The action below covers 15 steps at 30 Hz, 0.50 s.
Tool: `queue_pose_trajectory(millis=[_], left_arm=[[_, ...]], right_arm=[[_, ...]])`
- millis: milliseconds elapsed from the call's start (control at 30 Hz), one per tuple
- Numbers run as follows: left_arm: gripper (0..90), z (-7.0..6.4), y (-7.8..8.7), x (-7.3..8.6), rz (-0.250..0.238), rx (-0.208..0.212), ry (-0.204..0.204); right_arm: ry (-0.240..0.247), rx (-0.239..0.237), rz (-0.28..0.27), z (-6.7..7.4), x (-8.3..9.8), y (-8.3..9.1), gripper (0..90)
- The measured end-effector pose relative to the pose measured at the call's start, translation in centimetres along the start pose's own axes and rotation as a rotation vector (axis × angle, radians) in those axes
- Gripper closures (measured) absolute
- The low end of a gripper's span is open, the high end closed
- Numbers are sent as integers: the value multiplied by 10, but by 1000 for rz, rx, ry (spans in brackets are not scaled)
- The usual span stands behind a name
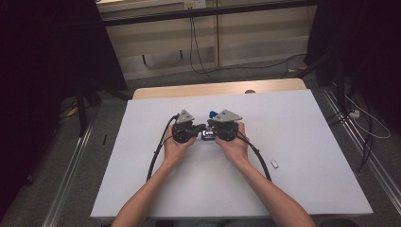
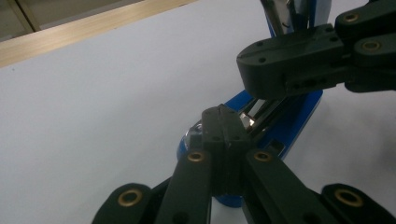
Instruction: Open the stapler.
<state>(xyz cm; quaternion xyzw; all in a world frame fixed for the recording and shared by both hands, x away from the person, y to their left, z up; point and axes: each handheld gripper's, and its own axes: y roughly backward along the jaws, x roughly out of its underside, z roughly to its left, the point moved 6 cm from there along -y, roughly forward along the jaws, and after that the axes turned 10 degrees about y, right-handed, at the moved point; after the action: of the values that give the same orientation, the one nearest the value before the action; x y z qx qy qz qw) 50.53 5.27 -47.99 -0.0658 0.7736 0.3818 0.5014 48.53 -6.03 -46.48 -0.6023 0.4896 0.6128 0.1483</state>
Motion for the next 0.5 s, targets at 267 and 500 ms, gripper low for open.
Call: queue_pose_trajectory(millis=[267,500], left_arm=[[900,-1,0,0,0,-8,-1],[900,0,0,0,2,-8,1]], right_arm=[[-1,4,-1,-1,0,1,900],[-3,15,-3,-5,-2,4,900]])
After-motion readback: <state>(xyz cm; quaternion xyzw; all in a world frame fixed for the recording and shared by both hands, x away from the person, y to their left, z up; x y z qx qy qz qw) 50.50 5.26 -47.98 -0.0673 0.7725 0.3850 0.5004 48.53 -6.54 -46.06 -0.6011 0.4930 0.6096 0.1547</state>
